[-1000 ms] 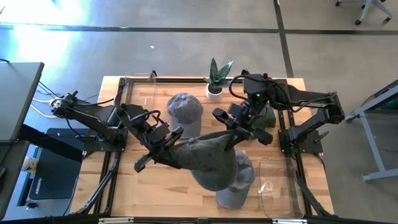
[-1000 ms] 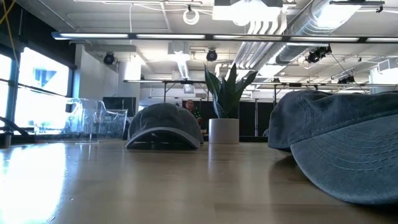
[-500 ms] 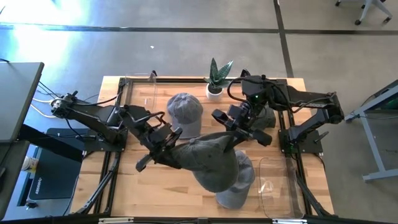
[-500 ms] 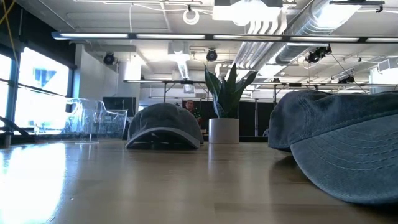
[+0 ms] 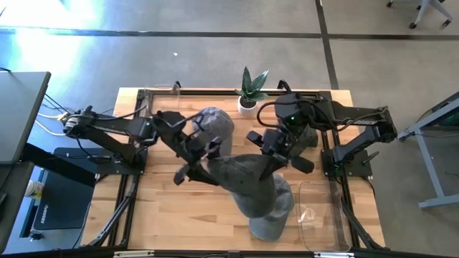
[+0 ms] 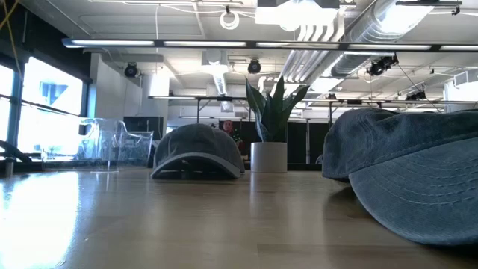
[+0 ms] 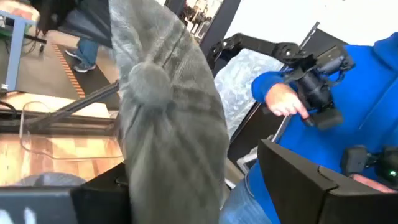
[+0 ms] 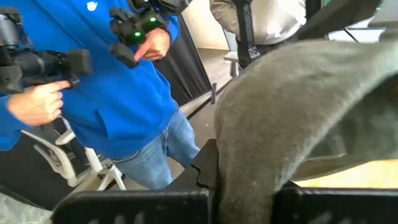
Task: Pick & Place hat
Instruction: Put the bottom black cap into the bottom transparent bin
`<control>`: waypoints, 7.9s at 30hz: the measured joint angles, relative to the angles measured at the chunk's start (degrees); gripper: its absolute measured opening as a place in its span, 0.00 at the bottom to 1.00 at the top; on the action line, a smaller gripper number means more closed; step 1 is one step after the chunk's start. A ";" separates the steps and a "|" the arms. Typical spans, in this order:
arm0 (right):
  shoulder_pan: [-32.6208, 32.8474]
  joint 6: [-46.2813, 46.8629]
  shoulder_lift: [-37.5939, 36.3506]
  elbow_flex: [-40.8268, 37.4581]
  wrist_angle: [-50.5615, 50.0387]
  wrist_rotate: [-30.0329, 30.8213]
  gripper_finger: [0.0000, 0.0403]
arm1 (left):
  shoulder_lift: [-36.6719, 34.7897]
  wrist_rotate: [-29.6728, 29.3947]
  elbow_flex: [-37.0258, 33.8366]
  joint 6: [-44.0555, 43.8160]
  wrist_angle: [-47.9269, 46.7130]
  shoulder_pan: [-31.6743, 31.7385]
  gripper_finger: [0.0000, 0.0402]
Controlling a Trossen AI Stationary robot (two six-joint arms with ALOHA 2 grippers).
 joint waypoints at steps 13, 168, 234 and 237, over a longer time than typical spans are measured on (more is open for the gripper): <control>0.72 -2.63 0.02 0.00 -4.79 2.96 0.02 | 1.07 -0.18 0.01 0.46 2.73 0.01 0.20; 84.54 58.80 -28.14 -55.48 -31.57 97.12 0.06 | 13.90 -32.87 -0.05 -9.45 10.63 0.41 0.53; 80.72 65.12 -42.36 -60.17 -31.19 64.01 0.02 | 34.90 -18.40 25.74 2.39 -8.09 1.89 0.53; 80.74 66.05 -42.34 -58.54 -32.37 60.27 0.00 | 34.90 -18.00 25.74 1.10 -8.28 1.89 0.53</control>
